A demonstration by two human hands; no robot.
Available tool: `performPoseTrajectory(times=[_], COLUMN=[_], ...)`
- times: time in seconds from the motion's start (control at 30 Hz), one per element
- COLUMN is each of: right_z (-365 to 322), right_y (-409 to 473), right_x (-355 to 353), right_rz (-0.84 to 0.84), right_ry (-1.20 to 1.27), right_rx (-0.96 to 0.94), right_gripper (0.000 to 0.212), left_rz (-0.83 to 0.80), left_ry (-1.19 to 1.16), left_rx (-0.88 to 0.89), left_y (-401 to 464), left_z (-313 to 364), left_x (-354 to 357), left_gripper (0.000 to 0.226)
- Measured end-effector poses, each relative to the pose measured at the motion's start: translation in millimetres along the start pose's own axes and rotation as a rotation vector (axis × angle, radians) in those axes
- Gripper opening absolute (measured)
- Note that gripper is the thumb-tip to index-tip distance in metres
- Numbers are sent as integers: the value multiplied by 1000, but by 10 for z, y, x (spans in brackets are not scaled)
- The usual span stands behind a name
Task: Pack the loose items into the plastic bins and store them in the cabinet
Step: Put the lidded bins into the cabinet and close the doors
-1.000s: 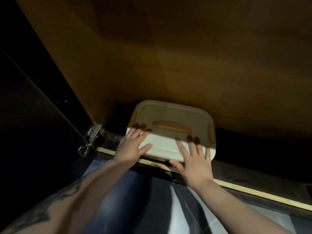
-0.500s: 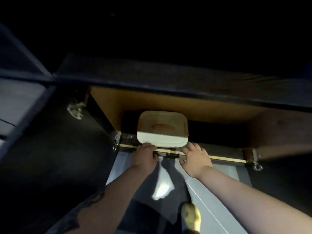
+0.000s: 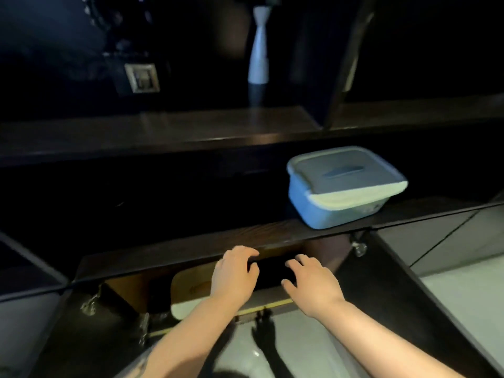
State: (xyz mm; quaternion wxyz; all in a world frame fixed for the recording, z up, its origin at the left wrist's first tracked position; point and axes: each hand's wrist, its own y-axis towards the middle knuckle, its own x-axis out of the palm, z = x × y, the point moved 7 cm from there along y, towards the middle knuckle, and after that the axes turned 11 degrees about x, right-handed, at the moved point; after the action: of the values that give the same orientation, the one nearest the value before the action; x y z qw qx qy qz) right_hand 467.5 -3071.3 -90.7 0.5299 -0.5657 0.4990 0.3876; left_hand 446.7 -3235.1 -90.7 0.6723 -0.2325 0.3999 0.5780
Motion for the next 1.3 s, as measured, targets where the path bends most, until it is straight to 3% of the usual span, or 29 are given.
performPoseTrajectory(times=[0.17,0.33,0.43,0.53,0.7,0.77,0.87,1.0,1.1,1.3], right_z=[792,1511,1827,2242,2764,2857,2913,2930,2946,2721], right_y=[375,995,1462,2022,2647,2837,2974,2922,2574,1739], right_x=[-596,-1097,-1287,-1241,-1199,-1234,-1133,-1114,-1140,-913], right_rz=[191,381,491,342,105,60,-53,0,115,200], right_ry=[90,253,129,-82,-59,9,319,492,442,612], right_rx=[46,-73,-134,20,98,119,169,205,225,152], right_gripper=[49,33,33,45,57,57,59,63,66,62], left_rz=[77,140,90,31,-26,-51,40,83,43,325], left_ry=[-32,-39,42,98,191,186,90,2,-72,-108], left_rx=[54,60,-18,-126,-235,-301,-406,-482,-589,-358], left_y=[619,1318,1755,2118,2367,2440,2423,2260,2048,1413], left_z=[657,1152,1283,1243,1137,1104,1050,972,852,774], left_x=[109,374,640,859,1003,981,931,973,944,596], left_gripper=[34,37,41,51,52,51,48,58,38,31])
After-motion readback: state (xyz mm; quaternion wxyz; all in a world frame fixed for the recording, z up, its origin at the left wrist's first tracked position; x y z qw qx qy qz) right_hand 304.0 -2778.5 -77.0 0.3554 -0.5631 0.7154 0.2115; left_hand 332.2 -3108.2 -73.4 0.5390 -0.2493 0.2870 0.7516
